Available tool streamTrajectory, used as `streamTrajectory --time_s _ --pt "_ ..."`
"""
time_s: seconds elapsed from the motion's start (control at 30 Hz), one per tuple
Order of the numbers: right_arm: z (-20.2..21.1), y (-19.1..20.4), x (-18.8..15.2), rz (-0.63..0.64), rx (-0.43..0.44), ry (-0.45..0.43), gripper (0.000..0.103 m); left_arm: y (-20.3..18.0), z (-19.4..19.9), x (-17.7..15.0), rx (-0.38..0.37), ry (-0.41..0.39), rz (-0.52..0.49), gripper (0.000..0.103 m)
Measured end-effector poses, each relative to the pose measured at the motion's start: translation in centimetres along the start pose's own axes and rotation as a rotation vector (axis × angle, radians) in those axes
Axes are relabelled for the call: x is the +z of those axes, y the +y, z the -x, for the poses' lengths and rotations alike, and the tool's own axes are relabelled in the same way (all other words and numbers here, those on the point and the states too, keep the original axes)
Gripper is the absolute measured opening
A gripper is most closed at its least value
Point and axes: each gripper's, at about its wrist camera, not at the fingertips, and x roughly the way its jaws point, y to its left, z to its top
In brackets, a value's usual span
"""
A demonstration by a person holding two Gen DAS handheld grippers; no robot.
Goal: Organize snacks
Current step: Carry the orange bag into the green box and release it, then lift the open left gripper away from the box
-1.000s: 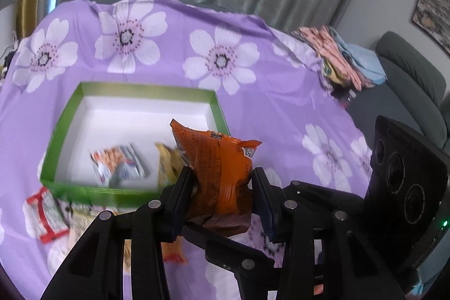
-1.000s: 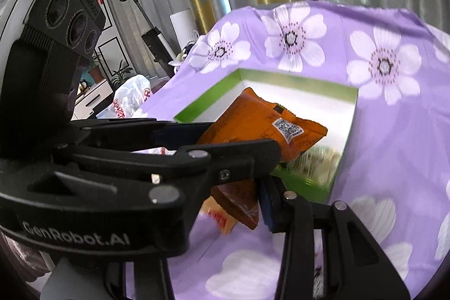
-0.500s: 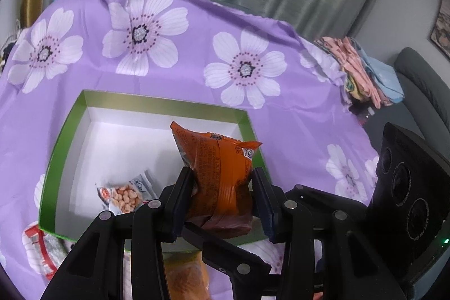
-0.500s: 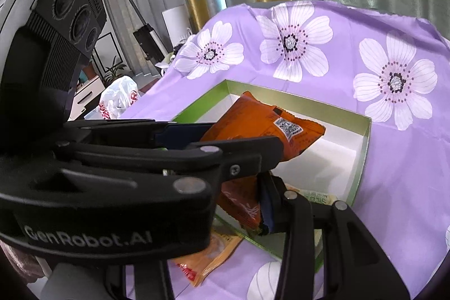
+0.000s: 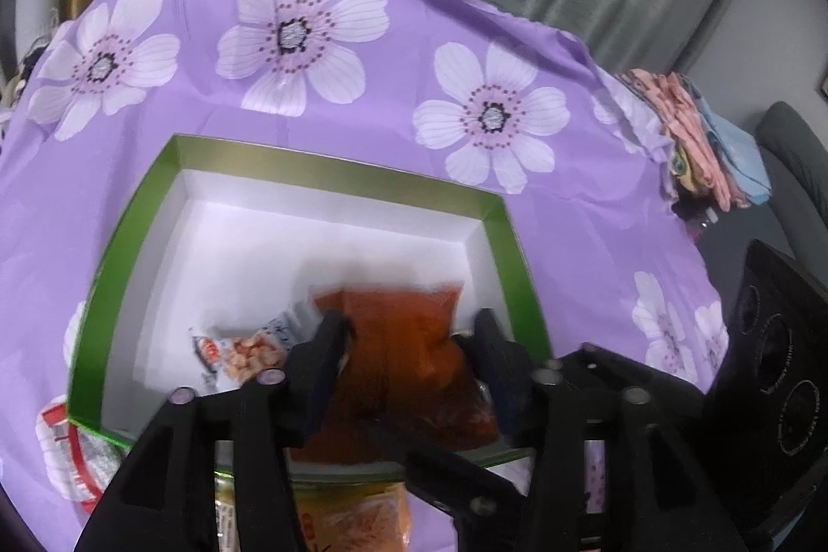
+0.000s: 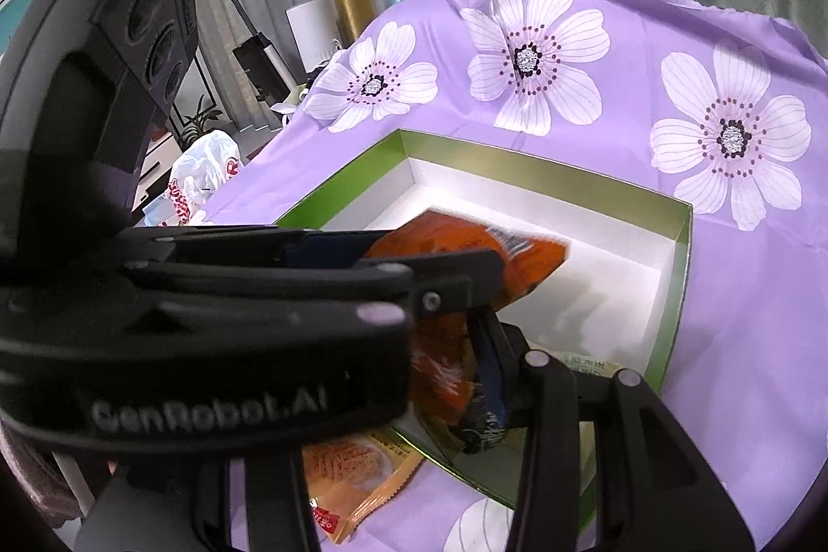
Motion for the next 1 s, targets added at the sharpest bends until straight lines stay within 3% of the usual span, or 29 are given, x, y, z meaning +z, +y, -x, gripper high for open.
streamTrajectory --time_s 0.03,0.1,0.4,0.77,1.0 --pt "0.1 0.0 -0.1 -0.002 -0.012 0.001 0.056 0.1 0.2 -0.1 0.006 -0.005 0.003 0.072" --pt "0.6 0.1 -0.3 0.0 -0.022 -0.007 0.061 0.3 0.9 -0.2 0.015 -0.019 0.007 0.076" --pt "3.9 0.8 -1.4 -0.015 -0.082 -0.052 0.071 0.1 4.2 -1.8 0.045 -0.05 -0.007 0.078" --pt "8.9 3.0 -3.3 0.012 -0.175 -0.094 0.081 -1.4 9.1 -5.1 0.062 -0.101 -0.067 0.092" --pt "10.6 4.6 -4.1 0.04 -0.194 -0.101 0.083 -1.2 11.2 -6.7 0.05 -0.111 -0.04 0.097"
